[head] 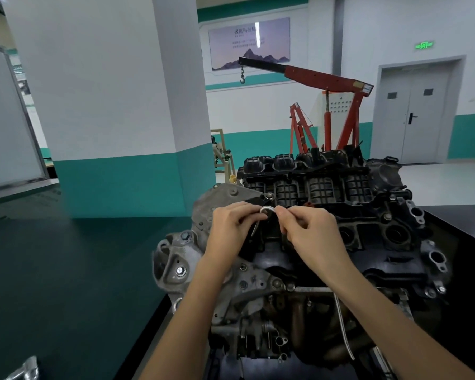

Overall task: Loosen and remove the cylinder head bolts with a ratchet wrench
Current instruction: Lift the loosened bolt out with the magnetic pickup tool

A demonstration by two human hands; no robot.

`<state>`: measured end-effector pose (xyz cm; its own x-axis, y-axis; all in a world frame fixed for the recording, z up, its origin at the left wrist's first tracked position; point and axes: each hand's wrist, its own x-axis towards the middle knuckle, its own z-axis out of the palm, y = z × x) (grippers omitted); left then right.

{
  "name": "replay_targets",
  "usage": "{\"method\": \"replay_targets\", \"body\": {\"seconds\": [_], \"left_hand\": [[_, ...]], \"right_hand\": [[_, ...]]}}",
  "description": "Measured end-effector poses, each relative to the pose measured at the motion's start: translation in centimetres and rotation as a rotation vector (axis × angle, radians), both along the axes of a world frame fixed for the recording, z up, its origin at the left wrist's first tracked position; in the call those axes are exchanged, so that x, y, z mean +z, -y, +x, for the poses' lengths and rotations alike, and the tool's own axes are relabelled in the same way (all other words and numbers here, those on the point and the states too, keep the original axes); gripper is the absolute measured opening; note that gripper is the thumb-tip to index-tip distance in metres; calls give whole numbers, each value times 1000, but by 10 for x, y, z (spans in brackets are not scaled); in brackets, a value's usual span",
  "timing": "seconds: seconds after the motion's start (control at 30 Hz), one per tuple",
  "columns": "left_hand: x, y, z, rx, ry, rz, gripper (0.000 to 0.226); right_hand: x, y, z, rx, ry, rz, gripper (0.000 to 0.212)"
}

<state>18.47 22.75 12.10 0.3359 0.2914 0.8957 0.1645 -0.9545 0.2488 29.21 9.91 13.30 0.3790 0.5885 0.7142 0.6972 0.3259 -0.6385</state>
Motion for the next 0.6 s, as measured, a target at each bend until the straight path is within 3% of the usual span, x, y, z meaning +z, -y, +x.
{"method": "replay_targets", "body": {"seconds": [0.27, 0.4, 0.6], "left_hand": [[-26, -17, -18, 96, 82, -289, 13], [-40, -15, -15, 196, -38, -232, 15], [-45, -8, 16, 509, -253, -162, 36]], "right_hand": [[13, 15, 10, -72, -64, 53, 46], [13, 21, 12, -50, -141, 36, 46], [19, 39, 18, 79, -298, 73, 44]]}}
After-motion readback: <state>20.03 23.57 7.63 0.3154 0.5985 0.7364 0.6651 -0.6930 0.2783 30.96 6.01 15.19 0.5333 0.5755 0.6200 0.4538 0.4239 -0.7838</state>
